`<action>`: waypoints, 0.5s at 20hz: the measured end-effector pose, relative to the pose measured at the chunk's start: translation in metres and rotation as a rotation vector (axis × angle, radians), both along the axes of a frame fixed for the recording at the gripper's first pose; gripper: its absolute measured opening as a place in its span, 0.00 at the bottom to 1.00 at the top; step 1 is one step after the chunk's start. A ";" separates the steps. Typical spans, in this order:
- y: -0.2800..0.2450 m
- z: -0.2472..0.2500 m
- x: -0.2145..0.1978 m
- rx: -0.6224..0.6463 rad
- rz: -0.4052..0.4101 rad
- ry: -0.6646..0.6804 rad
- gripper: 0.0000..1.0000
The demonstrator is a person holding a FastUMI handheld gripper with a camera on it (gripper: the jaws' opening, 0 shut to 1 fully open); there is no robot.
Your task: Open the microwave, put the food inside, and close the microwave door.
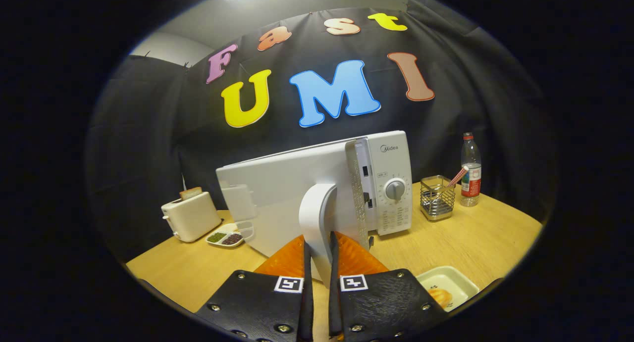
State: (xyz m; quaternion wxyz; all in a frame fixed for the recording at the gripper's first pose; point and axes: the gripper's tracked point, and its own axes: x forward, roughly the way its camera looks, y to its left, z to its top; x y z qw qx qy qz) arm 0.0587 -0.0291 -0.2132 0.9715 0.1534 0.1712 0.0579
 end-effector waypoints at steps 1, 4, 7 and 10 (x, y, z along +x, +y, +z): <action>0.012 0.004 -0.011 0.022 0.019 -0.007 0.13; 0.051 0.012 -0.043 0.007 0.089 -0.043 0.12; 0.078 0.020 -0.060 -0.035 0.112 -0.093 0.12; 0.109 0.021 -0.074 -0.002 0.116 -0.091 0.12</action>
